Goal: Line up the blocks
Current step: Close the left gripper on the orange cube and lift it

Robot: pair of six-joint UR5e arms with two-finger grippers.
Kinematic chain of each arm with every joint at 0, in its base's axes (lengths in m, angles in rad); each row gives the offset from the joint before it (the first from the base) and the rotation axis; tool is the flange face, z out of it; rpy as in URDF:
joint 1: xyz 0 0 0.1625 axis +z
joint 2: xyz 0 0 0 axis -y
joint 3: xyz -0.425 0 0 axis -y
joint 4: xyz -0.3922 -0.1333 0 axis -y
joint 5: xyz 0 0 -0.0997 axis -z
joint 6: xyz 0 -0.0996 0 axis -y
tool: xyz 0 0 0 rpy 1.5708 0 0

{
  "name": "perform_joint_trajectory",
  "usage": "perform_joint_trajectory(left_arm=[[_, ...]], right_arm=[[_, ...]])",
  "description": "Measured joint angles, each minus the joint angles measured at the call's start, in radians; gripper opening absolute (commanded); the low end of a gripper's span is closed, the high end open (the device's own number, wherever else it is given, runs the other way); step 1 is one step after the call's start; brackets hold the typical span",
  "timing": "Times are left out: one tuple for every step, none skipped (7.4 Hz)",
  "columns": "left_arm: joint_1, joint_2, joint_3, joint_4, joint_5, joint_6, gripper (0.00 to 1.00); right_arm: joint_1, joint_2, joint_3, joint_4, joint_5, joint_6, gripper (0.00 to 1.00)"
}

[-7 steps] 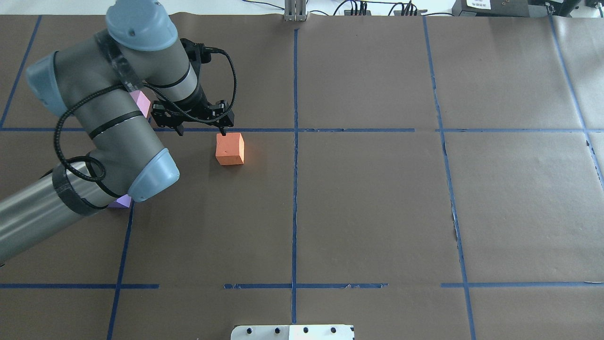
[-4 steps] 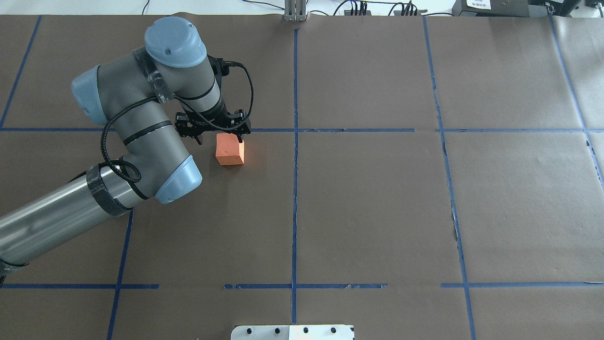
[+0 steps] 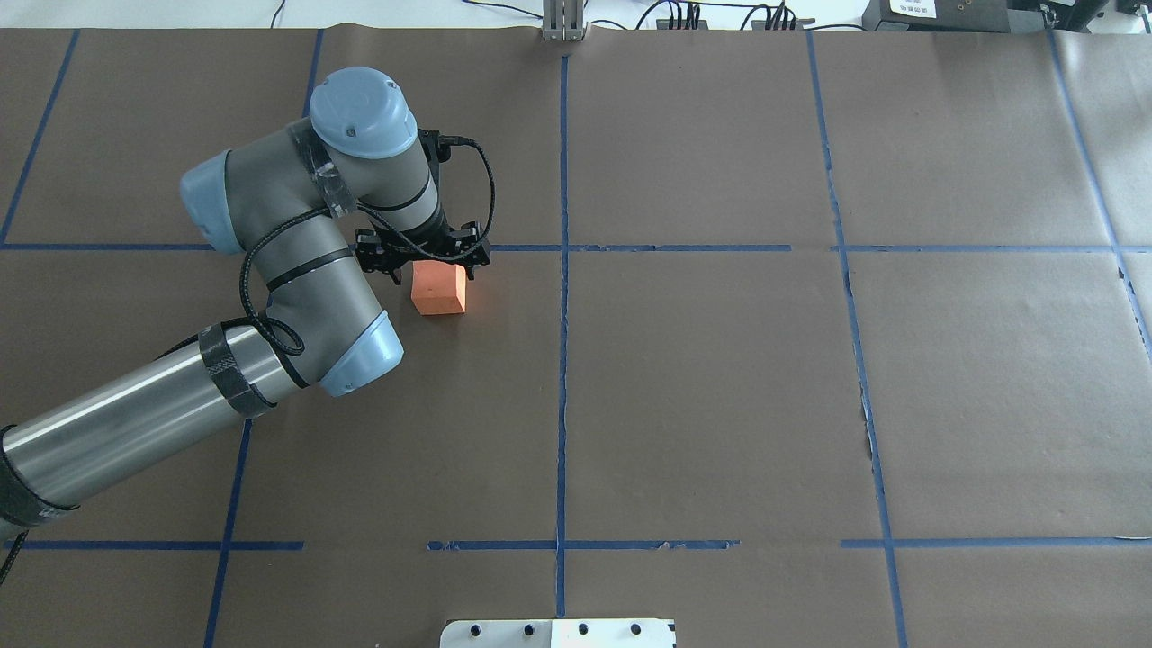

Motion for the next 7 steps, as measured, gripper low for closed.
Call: perform_joint_trajectory(left_arm=[[0.011, 0.001, 0.011, -0.012, 0.016, -0.002, 1.00], [0.019, 0.003, 0.024, -0.029, 0.024, -0.002, 1.00], [0.024, 0.004, 0.035, -0.049, 0.030, -0.004, 1.00], [0.025, 0.004, 0.042, -0.061, 0.033, -0.013, 1.00], [0.026, 0.003, 0.045, -0.070, 0.037, -0.025, 0.85], [0.026, 0.003, 0.047, -0.076, 0.043, -0.034, 0.57], [0.026, 0.003, 0.047, -0.079, 0.048, -0.040, 0.31]], right_arm=[[0.000, 0.000, 0.000, 0.000, 0.000, 0.000, 1.00], [-0.001, 0.000, 0.000, 0.000, 0.000, 0.000, 1.00], [-0.001, 0.000, 0.000, 0.000, 0.000, 0.000, 1.00], [-0.001, 0.000, 0.000, 0.000, 0.000, 0.000, 1.00], [-0.001, 0.000, 0.000, 0.000, 0.000, 0.000, 1.00], [-0.001, 0.000, 0.000, 0.000, 0.000, 0.000, 1.00], [-0.001, 0.000, 0.000, 0.000, 0.000, 0.000, 1.00]])
